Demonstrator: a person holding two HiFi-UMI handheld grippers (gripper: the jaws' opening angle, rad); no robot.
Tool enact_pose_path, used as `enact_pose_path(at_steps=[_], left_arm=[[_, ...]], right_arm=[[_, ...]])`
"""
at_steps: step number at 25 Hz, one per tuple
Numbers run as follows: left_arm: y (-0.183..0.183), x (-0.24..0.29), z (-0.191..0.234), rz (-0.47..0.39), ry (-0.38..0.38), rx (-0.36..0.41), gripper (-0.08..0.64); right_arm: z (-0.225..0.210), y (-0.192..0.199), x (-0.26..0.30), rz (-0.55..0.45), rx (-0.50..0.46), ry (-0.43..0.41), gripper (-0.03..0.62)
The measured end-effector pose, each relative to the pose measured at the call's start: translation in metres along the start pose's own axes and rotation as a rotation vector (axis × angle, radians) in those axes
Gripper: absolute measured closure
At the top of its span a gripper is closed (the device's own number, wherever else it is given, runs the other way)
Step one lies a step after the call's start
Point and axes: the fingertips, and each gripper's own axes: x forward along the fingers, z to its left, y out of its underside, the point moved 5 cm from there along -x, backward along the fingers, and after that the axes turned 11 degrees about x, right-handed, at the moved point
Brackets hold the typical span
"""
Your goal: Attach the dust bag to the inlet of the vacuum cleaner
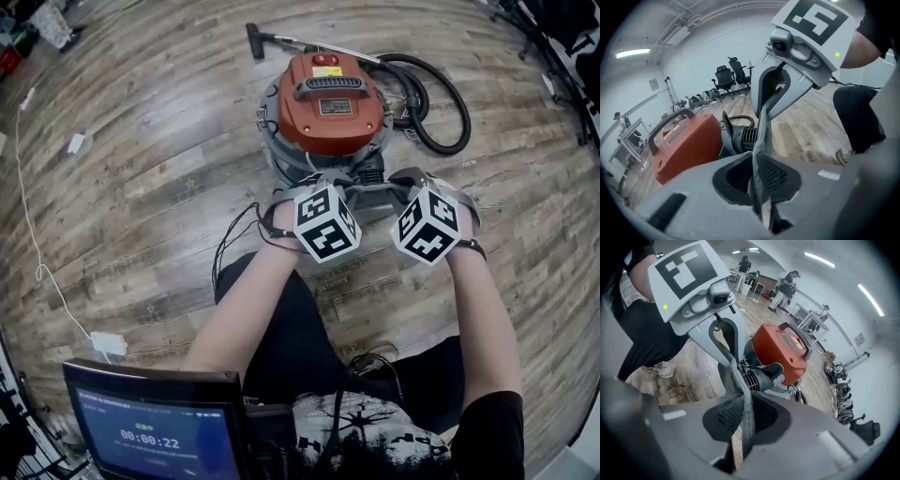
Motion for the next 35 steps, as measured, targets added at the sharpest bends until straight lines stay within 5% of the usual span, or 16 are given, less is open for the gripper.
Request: enact_pose_path(at_steps=[7,15,25,35], left_arm=[[-0.017,-0.004,0.002,-0.007,-0.012,0.043,0.529],[-0.025,-0.005,0.007,-0.030,-0.010,0.068,0.528],[0.009,0.009,0.002,0.028,-0.009,0.017,0.531],[-0.016,0.000,0.015,-0.024,-0.035,0.035,0.531]], right_arm=[[-0.009,0.020,0.004,-0.046,0.187,-0.050,0.560],[-0.011,0.026,0.019,0.008,0.159,0.021,0.552],[-0.006,-0.008,0.013,0.023,-0.065,0.102,0.555],[-0.016,0.019,0.028,-0.005,0.100,0.073,0.558]])
